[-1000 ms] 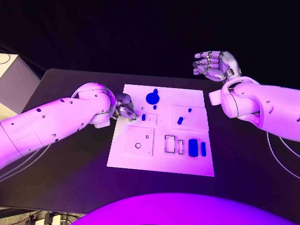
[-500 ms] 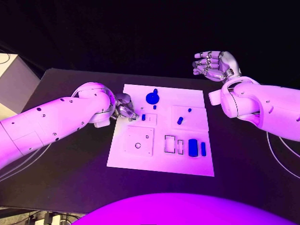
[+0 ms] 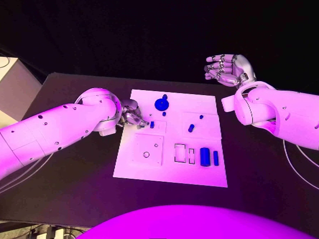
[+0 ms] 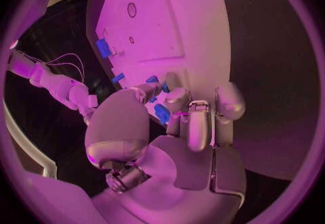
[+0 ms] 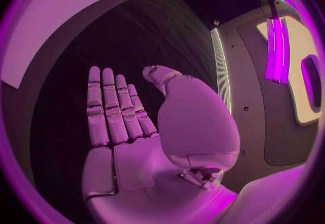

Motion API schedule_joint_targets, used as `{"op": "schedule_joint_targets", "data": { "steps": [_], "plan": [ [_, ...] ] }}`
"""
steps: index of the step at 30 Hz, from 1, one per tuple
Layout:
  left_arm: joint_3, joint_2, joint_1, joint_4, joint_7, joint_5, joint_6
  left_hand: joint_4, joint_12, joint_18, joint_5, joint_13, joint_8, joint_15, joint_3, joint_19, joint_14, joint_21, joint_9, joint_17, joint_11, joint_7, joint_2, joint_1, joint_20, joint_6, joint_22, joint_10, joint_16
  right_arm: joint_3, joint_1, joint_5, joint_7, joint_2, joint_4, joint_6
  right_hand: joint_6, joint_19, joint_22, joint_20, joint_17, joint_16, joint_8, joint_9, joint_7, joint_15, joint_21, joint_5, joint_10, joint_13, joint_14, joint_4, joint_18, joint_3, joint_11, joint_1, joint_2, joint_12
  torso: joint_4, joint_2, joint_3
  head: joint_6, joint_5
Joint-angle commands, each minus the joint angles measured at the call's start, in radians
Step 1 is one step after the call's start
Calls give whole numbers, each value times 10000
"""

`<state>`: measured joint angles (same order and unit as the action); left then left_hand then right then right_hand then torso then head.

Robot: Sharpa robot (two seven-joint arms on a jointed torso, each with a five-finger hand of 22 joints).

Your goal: Assemble the parts on the task board

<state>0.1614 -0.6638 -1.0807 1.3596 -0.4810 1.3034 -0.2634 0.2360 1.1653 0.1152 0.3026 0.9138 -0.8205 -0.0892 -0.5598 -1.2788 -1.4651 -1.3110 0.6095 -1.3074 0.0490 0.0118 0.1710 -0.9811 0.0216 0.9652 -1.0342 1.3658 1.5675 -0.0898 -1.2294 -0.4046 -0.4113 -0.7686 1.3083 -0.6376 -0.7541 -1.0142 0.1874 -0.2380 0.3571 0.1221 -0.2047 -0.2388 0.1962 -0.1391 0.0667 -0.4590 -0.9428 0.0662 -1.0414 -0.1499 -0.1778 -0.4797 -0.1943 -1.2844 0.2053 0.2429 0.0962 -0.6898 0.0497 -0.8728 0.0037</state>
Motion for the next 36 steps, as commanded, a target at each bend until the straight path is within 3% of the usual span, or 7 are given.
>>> {"op": "schedule_joint_targets", "data": {
  "steps": [1, 15, 33, 36],
  "plan": [
    [-45, -16, 57, -5, -105, 82, -71, 3, -38, -71, -28, -2, 45, -40, 59, 12, -1057, 35, -15, -2634, -1, 20, 89, 17, -23, -1, 10, -54, 33, 2, 13, -21, -72, -6, 25, 153, -94, 0, -12, -72, -11, -41, 41, 14, 705, -32, 1, -49, 2, -15, -13, -18, -50, 69, -39, 87, -41, -50, -5, 2, -6, 2, 27],
    [-42, -141, 60, 66, -108, 160, 2, 231, -64, -69, -29, -21, 68, -39, 359, 15, -1057, 50, -38, -2634, -7, 30, 156, -50, -23, -12, 21, -80, 33, 1, 27, -18, -53, -30, 67, 147, -84, 5, -27, -76, -20, -50, 49, 19, 708, -37, -1, -47, 15, -17, -4, -18, -48, 77, -44, 95, -40, -55, -3, 1, -6, 2, -16],
    [-3, -348, 78, 519, -84, -95, 202, 523, -98, -63, -67, -42, 85, -33, 836, 27, -1057, 80, -64, -2634, -17, 44, 320, -125, -19, -10, 58, -107, 33, 0, 73, -19, -44, -57, 85, 153, -69, 27, -71, -86, -47, -80, 65, 29, 719, -52, -10, -32, 42, -18, 29, -19, -43, 97, -55, 116, -45, -62, 2, 6, 0, 2, -42],
    [-1, -366, 79, 531, -78, -120, 281, 555, -115, -62, -475, -47, 108, -26, 1152, 26, -1057, 91, -92, -2634, -23, 49, 287, -68, -12, 2, 65, -115, 33, 0, 78, -19, -43, -58, 86, 144, -61, 52, -101, -94, -66, -106, 74, 36, 725, -64, -18, -28, 59, -19, 64, -11, -40, 106, -62, 119, -46, -66, 2, 5, -4, 2, -27]
  ]
}}
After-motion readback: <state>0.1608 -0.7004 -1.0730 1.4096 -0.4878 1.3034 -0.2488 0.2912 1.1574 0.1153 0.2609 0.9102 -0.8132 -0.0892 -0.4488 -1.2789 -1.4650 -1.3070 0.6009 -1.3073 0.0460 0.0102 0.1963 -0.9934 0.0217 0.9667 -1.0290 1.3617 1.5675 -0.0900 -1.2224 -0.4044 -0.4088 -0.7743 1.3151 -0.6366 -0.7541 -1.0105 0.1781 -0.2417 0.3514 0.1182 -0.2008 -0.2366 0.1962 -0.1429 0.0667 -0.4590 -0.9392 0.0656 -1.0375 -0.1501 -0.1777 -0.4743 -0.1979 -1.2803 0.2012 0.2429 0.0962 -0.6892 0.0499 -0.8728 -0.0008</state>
